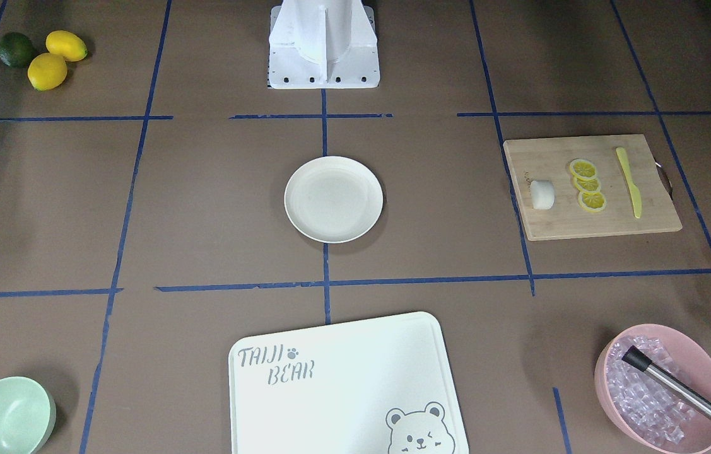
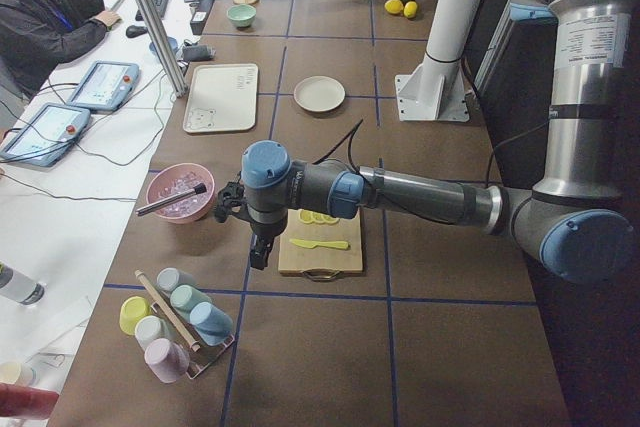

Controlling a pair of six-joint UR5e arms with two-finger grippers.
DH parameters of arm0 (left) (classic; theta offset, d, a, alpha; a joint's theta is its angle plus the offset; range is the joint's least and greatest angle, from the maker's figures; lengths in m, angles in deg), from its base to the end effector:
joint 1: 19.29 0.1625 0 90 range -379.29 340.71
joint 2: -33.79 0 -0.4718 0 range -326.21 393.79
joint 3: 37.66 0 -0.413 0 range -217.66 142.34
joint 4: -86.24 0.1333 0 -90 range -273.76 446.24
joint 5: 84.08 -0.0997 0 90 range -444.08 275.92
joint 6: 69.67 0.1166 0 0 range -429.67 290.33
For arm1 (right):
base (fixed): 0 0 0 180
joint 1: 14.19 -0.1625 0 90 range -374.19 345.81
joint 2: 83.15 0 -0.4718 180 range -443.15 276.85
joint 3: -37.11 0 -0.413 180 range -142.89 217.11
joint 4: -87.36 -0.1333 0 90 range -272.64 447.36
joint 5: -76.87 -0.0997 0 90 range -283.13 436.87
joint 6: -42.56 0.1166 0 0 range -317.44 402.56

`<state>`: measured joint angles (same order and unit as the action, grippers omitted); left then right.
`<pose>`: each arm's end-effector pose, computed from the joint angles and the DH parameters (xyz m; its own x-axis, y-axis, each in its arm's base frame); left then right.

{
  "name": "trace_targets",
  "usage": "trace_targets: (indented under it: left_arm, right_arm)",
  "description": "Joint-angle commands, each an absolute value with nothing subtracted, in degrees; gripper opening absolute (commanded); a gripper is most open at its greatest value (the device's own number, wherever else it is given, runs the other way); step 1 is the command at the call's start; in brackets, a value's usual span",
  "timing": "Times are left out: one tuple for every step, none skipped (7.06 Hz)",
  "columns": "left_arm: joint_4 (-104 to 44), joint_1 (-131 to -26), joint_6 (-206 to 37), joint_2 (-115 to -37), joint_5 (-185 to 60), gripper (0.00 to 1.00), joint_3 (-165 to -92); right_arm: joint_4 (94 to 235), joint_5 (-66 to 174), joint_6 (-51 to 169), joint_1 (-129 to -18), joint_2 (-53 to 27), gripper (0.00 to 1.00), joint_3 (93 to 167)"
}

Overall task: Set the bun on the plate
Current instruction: 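Reach the left gripper down to the white bun on the cutting board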

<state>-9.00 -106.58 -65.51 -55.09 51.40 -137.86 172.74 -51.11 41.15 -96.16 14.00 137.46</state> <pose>-0.0257 -0.5172 0.6236 0.6869 0.2790 -0.6711 -0.0959 0.9501 0.2968 -0.0040 -0.4689 0.6851 0.7652 -0.2171 0.6061 0.1573 0.9759 0.1510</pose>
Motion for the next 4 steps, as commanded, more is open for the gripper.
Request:
trace_targets:
  left_arm:
    - [-17.1,-96.3,-72.1,-55.7,51.4,1.0,-138.5]
    - [-17.6,-89.3,-86.8,-56.7,50.9,1.0,-140.0]
    - [-17.6,-83.5,-98.5,-58.1,50.2,1.0,-142.7]
    - [-17.5,-76.9,-109.0,-59.2,43.6,1.0,-145.6]
  right_arm:
    - [172.6,-55.1,40.7,-99.0,17.3,1.0,138.4]
    - [172.5,-55.1,40.7,-99.0,17.2,1.0,138.4]
    - [172.5,-55.1,40.7,-99.0,17.1,1.0,138.4]
    - [172.5,-55.1,40.7,-99.0,17.1,1.0,138.5]
